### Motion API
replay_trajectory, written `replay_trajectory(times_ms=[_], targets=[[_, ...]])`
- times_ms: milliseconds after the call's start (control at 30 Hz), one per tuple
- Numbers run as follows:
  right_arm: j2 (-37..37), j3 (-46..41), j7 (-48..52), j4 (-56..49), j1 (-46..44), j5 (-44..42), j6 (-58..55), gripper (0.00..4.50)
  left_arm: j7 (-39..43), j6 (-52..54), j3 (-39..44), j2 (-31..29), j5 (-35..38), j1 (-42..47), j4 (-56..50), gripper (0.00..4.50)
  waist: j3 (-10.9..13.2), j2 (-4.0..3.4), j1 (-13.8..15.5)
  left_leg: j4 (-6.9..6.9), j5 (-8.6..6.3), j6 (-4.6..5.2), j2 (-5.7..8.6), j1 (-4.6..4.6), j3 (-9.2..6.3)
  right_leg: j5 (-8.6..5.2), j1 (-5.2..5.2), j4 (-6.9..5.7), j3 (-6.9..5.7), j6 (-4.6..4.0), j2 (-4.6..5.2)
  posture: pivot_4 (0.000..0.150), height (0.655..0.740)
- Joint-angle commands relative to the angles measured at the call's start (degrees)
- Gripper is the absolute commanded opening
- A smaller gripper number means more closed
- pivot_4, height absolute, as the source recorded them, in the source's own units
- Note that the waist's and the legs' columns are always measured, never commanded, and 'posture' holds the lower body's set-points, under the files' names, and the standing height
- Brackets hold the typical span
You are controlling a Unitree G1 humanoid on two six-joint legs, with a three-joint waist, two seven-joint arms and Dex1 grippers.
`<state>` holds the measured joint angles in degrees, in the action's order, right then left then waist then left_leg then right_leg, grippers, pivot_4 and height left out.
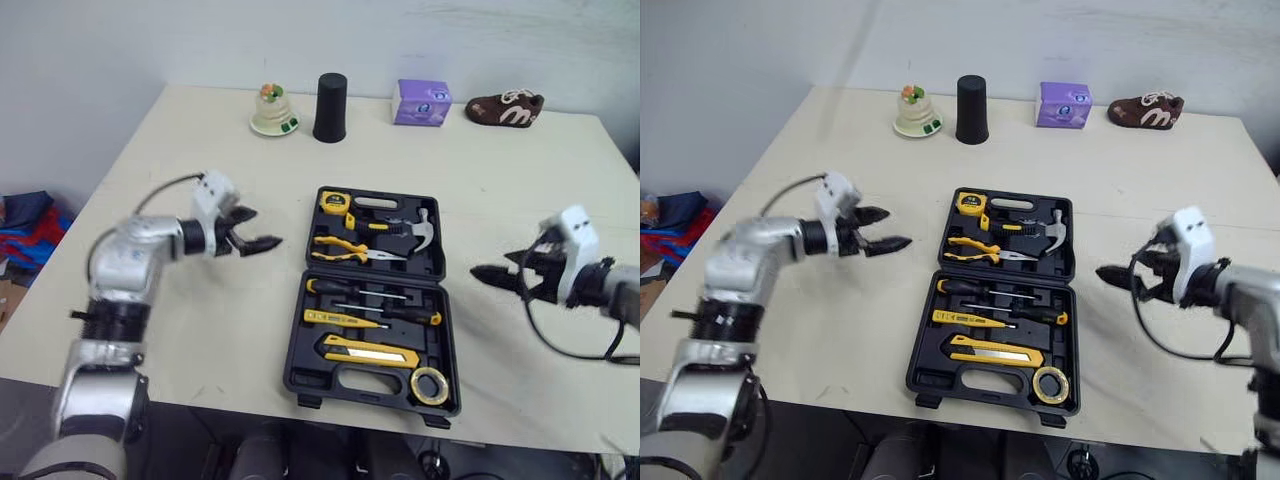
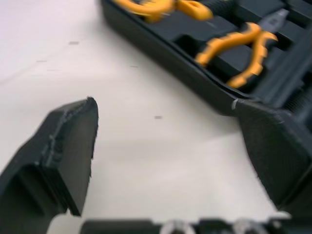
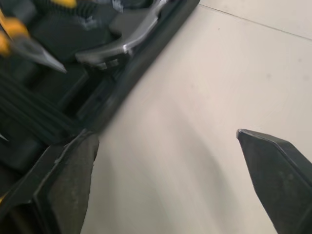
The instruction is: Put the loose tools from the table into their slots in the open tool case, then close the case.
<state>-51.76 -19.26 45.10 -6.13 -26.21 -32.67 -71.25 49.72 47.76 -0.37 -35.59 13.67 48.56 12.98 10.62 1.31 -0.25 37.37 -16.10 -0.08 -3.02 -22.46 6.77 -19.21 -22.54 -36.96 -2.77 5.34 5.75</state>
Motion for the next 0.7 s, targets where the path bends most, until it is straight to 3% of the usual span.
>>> replay_trajectory(times_ms=[33,100,300,400,700], targets=[[0.19,0.69,-3.16,-1.34,-6.82,-3.71,-15.00,4.50,-0.76,14.04,-1.25,1.65,3.89,6.15,-3.05,4.48,0.00,0.00,0.05,-0.07,0.00,0.00,0.02,0.01,0.00,-0.01,0.00,0.05,0.00,-0.01,-0.07,0.150,0.7400],[1.69,2.47,-6.80,1.49,-12.09,-4.70,-20.08,4.50,-3.37,19.99,-2.21,3.62,3.59,9.87,-1.34,4.48,0.00,0.00,0.06,-0.09,0.01,-0.01,0.09,-0.03,0.03,-0.02,-0.03,0.07,0.01,-0.02,-0.09,0.150,0.7400],[6.06,7.41,-15.50,4.57,-18.97,-2.46,-21.24,4.50,-6.72,21.47,-7.61,7.62,1.05,14.88,3.89,4.48,0.00,0.00,0.11,0.11,0.10,0.08,0.20,-0.74,0.05,0.03,-0.63,-0.08,0.03,0.06,-0.05,0.150,0.7400],[7.96,8.37,-18.96,5.18,-20.25,0.99,-20.67,4.50,-7.49,19.66,-9.33,9.18,0.17,15.01,7.65,4.48,0.00,0.00,0.06,0.19,0.17,0.07,0.27,-1.05,0.23,0.04,-1.11,-0.46,0.15,0.08,-0.05,0.150,0.7400],[11.95,8.50,-21.31,5.62,-20.68,2.45,-20.42,4.50,-9.85,17.92,-9.59,12.88,-0.63,15.17,12.63,4.48,0.01,0.01,-0.06,0.38,0.20,0.07,0.25,-1.08,0.22,0.04,-1.14,-0.45,0.16,0.08,-0.08,0.150,0.7400]])
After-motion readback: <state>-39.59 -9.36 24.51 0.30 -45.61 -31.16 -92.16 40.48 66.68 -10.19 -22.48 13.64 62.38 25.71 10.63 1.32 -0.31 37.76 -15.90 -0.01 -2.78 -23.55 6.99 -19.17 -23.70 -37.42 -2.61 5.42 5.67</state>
